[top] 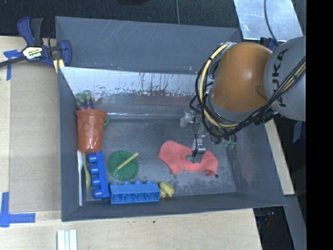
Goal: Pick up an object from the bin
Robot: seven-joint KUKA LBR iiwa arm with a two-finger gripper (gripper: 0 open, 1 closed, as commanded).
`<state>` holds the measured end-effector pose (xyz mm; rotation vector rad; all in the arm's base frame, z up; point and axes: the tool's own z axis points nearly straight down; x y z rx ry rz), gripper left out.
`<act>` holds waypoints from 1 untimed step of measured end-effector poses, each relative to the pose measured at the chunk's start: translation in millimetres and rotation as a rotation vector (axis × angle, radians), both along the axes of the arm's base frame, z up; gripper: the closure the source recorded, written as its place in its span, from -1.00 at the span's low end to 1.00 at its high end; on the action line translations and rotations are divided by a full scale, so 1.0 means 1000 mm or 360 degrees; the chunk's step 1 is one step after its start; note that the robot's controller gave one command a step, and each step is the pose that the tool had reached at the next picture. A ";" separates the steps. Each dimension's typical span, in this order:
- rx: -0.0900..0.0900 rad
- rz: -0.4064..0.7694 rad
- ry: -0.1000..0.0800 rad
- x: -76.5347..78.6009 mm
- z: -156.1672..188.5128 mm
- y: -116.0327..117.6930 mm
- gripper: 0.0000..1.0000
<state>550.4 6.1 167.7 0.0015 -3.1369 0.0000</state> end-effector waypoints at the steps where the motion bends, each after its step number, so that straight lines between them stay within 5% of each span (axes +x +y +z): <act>1: 0.0000 0.0000 -0.0013 0.001 0.005 0.000 -1.00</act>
Offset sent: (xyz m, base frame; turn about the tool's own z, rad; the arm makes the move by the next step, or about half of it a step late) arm -0.0476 -0.0401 -0.0977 0.1240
